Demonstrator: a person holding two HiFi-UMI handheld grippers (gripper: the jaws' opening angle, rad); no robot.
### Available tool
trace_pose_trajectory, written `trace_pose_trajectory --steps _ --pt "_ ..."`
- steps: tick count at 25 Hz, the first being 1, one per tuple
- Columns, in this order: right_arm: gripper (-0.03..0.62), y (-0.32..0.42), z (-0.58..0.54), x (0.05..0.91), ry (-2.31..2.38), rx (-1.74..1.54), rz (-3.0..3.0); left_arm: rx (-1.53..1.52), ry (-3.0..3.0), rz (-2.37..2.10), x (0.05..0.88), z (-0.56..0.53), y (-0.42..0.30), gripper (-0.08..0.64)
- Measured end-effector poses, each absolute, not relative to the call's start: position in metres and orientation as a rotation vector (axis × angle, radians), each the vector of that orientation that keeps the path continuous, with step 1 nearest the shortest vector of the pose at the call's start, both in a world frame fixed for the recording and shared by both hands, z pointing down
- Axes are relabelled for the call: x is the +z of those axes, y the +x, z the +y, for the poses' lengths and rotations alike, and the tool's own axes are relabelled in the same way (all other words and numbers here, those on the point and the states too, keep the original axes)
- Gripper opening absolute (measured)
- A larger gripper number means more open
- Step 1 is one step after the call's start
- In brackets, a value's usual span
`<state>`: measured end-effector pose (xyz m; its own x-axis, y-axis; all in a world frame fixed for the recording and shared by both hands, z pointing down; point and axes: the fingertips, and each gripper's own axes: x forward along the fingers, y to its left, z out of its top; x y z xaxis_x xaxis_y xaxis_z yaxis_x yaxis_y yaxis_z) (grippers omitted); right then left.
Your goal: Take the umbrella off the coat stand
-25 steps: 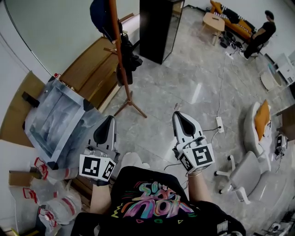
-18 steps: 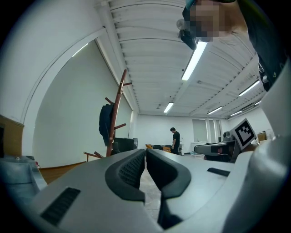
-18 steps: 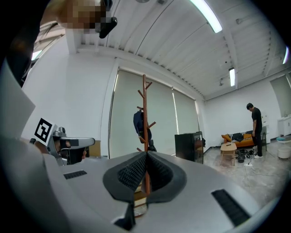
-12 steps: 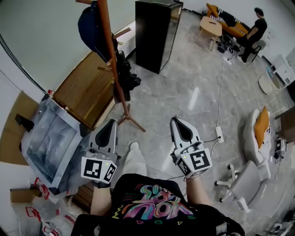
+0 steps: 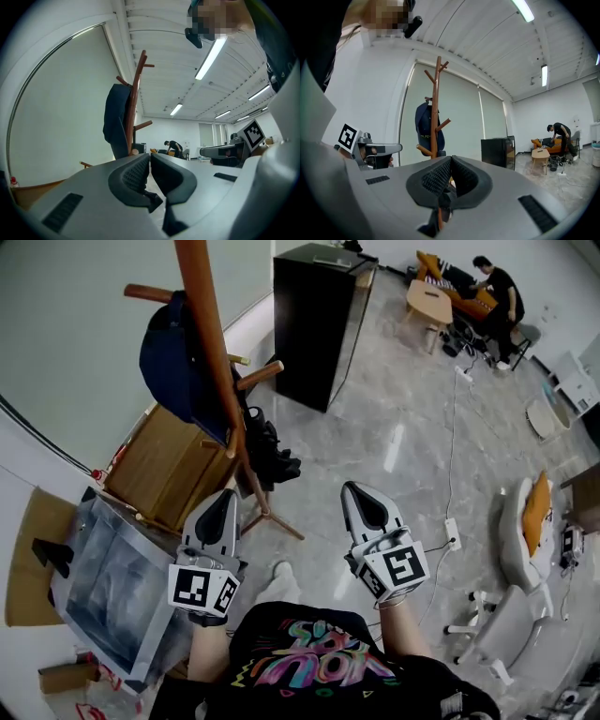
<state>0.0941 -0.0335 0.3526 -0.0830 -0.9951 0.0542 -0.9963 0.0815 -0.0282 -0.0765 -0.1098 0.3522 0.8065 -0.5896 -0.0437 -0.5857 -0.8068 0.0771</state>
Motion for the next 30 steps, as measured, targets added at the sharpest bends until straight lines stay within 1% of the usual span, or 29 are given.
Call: trace_pose_trajectory --steps 8,30 --pt "0.017 0.104 -0.096 0.355 2.103 0.113 -2.305 -0.059 2.921 -0.928 0.363 -0.163 -0.063 0.033" --pt "0.017 0.121 -0.166 0.361 1.787 0.154 -2.527 -0.017 2.748 -1.245 0.383 -0.197 -0.056 0.034"
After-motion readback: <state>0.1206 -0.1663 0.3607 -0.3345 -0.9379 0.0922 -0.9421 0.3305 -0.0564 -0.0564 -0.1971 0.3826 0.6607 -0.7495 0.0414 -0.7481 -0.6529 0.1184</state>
